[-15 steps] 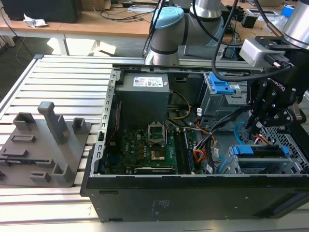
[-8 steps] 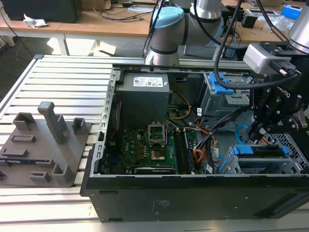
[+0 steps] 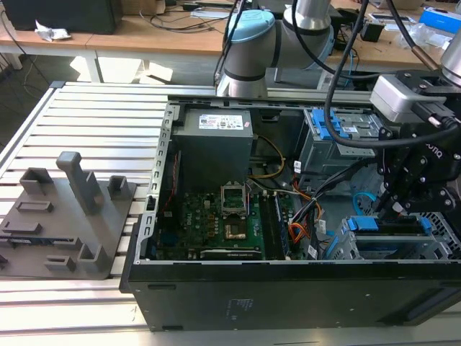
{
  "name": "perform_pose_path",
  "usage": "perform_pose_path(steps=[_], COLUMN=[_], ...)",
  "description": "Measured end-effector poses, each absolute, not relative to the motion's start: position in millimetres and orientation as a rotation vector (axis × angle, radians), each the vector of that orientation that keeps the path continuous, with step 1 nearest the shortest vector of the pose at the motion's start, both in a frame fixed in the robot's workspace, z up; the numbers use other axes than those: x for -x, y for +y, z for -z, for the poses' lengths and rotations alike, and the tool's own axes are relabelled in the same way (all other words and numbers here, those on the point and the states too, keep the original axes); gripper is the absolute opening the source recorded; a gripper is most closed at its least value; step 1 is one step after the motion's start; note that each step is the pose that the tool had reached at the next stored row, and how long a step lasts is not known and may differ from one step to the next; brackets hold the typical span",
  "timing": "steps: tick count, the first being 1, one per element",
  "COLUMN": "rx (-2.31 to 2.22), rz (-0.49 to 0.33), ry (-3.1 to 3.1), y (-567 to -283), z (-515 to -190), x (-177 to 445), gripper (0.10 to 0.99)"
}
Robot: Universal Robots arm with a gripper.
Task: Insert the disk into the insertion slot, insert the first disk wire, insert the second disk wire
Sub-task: 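Insert the second disk wire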
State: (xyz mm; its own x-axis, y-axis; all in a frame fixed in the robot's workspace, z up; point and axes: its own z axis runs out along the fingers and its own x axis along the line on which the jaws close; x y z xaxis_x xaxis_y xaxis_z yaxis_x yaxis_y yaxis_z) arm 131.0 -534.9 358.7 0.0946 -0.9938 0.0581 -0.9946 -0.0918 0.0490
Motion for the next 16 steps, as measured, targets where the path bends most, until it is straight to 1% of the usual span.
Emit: perform_pose_path(steps=[10,16], rx=[-2.127,-2.126], rz=[-0.008,-0.008], ry=[-2.208,-2.208], y=[-535.4,-535.4], z=[-358.5,-358.4], x=[-131.0,-131.0], gripper=[0.161,0.161])
